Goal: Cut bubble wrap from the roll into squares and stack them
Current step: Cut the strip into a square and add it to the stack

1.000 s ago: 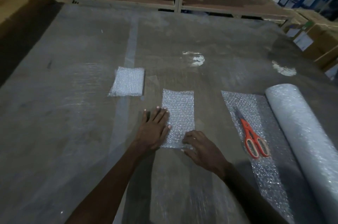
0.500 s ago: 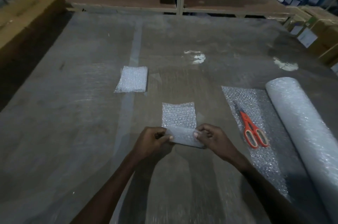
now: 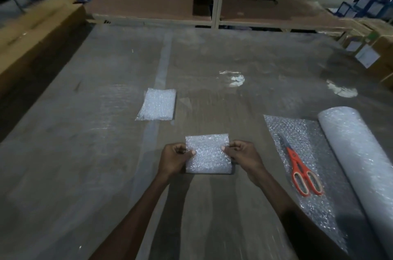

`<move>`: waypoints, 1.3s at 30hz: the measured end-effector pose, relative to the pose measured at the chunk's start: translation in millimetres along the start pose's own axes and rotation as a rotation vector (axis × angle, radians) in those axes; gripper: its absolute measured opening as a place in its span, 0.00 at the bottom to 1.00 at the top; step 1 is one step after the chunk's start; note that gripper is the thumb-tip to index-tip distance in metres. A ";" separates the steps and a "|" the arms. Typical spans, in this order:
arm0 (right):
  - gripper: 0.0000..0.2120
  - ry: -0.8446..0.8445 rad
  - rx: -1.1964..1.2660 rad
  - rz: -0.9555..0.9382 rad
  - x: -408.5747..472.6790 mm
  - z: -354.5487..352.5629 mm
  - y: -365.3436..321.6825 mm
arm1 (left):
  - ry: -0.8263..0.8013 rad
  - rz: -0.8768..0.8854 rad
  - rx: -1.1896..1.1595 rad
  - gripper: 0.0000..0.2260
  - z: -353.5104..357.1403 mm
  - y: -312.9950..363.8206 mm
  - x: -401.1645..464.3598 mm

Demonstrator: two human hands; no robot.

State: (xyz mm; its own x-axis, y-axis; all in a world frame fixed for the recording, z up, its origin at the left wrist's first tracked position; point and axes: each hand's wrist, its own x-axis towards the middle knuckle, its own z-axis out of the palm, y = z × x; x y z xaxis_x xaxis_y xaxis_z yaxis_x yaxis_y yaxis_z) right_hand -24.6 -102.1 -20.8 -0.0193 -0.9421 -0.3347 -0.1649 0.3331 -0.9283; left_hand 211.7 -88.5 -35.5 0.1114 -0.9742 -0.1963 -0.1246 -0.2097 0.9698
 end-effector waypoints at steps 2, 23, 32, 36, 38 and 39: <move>0.06 0.025 -0.008 0.029 9.7 1.0 2.2 | 0.032 -0.013 0.070 0.06 -0.3 -3.6 10.7; 0.19 0.131 -0.348 -0.001 20.6 -10.3 6.0 | -0.163 0.499 0.936 0.12 9.1 10.2 47.1; 0.17 0.399 -0.476 -0.097 -37.2 -11.3 6.1 | 0.055 0.464 1.106 0.13 5.9 4.5 7.5; 0.17 0.362 -0.513 -0.057 -43.0 -1.2 8.4 | 0.091 0.370 1.119 0.18 10.4 -0.8 -14.8; 0.19 0.337 -0.499 -0.040 -41.8 4.7 6.5 | 0.124 0.356 1.084 0.19 12.6 -4.8 -23.3; 0.20 0.321 -0.488 -0.027 -39.9 7.5 5.4 | 0.143 0.355 1.059 0.18 13.5 -6.8 -26.4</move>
State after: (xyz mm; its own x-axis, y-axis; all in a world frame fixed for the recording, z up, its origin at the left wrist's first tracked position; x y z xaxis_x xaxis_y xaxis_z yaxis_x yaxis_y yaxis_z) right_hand -17.4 -62.5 -13.7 -0.2940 -0.9397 -0.1750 -0.6034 0.3244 -0.7284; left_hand 196.3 -62.5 -38.9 0.0063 -0.9886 0.1507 -0.9382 0.0463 0.3429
